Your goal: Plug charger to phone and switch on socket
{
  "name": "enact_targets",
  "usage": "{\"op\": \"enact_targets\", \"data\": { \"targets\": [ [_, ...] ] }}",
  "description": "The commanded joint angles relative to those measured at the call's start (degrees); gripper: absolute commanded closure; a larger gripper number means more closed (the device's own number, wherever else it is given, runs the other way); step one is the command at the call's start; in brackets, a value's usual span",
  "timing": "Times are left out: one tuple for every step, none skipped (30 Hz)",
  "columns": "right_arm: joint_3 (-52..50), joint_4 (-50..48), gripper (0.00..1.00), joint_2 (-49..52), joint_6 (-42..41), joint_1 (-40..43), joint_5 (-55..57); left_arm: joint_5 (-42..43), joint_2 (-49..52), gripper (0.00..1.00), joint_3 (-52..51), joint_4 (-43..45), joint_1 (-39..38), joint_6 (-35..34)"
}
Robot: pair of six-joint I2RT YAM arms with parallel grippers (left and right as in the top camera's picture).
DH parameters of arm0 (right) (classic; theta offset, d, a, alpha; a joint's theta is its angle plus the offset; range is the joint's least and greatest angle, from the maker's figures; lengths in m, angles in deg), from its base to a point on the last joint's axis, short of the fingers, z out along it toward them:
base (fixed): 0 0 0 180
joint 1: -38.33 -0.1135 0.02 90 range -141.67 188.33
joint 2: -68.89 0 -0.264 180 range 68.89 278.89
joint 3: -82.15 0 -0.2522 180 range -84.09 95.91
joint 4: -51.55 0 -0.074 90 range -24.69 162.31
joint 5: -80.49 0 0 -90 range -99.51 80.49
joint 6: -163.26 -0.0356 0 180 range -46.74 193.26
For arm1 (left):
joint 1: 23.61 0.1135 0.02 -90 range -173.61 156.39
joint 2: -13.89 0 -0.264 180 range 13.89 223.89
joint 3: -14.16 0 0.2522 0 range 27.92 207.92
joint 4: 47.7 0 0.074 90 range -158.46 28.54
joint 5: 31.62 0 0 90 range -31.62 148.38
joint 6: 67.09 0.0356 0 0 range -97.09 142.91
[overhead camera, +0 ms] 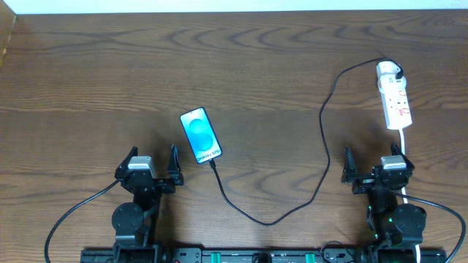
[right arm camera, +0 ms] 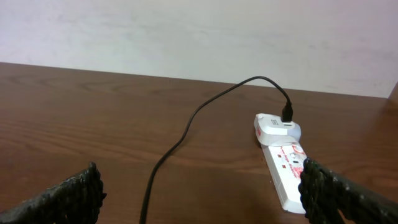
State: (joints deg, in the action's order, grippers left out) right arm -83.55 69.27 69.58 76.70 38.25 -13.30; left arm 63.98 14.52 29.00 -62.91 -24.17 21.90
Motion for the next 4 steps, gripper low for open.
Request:
{"op": "enact_targets", "data": {
  "targets": [
    [-0.2, 0.1, 0.01, -0.4, 0.5, 0.0, 0.4, -0.1, -0.3, 0.08, -0.9, -2.2, -0.3, 1.0],
    [-0.2, 0.1, 0.01, -0.4, 0.5, 0.0, 0.4, -0.1, -0.3, 0.07, -0.9, -2.2, -0.3, 1.0],
    [-0.2, 0.1, 0.01, -0.4, 0.5, 0.0, 0.4, -0.1, -0.3, 0.07, -0.9, -2.2, -0.3, 1.0],
    [-0.2, 0.1, 0.01, -0.4, 0.5, 0.0, 0.4, -0.1, -0.3, 0.07, -0.9, -2.2, -0.3, 1.0]
  ]
}}
